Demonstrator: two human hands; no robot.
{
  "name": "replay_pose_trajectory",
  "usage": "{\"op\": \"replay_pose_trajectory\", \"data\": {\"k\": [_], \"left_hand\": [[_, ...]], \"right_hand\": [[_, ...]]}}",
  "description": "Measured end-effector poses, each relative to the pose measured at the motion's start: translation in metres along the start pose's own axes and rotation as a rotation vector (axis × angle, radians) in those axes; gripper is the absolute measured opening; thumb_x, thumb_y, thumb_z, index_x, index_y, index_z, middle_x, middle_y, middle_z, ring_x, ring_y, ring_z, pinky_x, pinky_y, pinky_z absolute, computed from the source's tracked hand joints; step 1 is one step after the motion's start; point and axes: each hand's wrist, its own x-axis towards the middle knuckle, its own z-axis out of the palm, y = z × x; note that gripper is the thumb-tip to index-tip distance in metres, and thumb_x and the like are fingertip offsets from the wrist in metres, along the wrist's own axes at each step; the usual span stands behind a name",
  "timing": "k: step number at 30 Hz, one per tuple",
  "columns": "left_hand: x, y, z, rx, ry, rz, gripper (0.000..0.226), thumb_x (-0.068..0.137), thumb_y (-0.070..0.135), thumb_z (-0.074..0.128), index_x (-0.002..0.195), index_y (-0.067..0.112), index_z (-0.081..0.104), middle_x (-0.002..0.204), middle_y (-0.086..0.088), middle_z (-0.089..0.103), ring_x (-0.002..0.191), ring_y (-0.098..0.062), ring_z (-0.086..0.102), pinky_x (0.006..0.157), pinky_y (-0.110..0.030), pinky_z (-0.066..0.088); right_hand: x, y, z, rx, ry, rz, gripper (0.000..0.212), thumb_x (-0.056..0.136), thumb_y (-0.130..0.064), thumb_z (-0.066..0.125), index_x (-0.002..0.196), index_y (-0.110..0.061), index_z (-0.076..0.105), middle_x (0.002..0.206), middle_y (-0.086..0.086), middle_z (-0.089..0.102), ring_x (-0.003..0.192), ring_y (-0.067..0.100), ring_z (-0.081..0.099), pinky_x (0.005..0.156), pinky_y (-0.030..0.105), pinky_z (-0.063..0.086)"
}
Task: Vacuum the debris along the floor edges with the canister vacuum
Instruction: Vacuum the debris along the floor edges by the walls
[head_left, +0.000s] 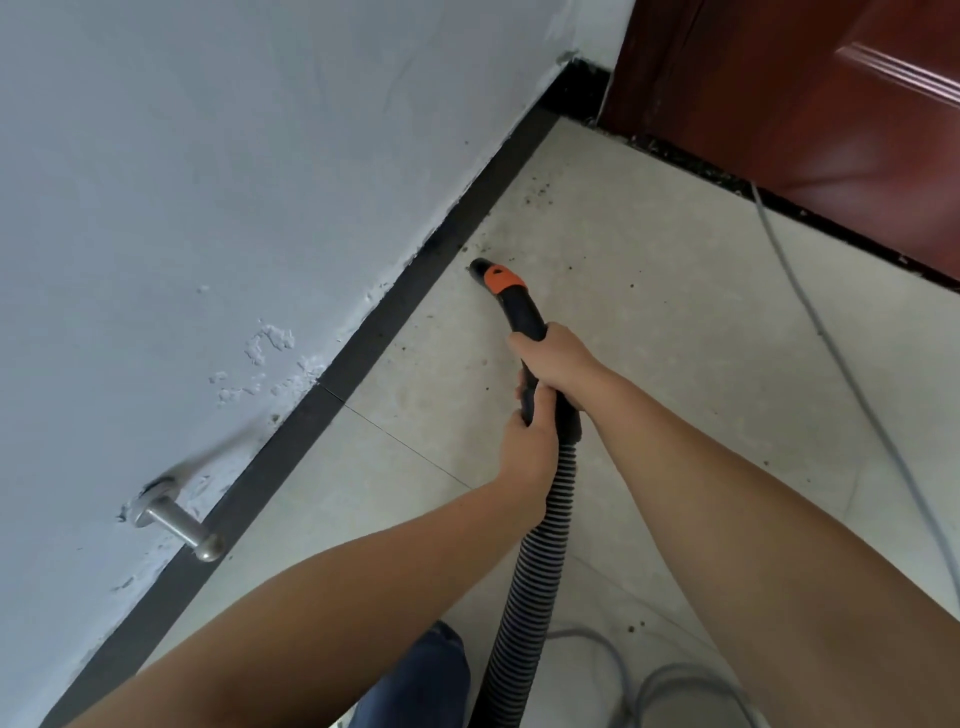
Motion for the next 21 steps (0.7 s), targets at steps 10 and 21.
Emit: {"op": "replay_pose_trajectory", "data": {"k": [10,21], "left_hand": [[0.007,0.028,-0.004,-0.013,-0.033,-0.032,0.063,0.091,0.065,0.042,0.121,0.011,0.054,0.097,-0.008,0.066,0.078,-0.022,0.062,0.080,-0.038,0.055],[-0.040,-0.004,0.000,-0.104,-0.046,-0.067,0.063,0.093,0.064,0.039,0.133,0.016,0.049,0.107,-0.007,0.066,0.086,-0.021,0.064,0.080,-0.033,0.055]], "right_hand": [[0.010,-0.028,0.001,-0.056,-0.046,0.000,0.015,0.089,-0.022,0.053,0.091,-0.007,0.051,0.070,0.012,0.061,0.062,0.028,0.061,0.065,0.037,0.053],[-0.035,-0.003,0.003,-0.209,-0.123,0.017,0.021,0.091,-0.024,0.052,0.091,-0.004,0.056,0.066,0.012,0.063,0.060,0.029,0.062,0.067,0.038,0.054]]}}
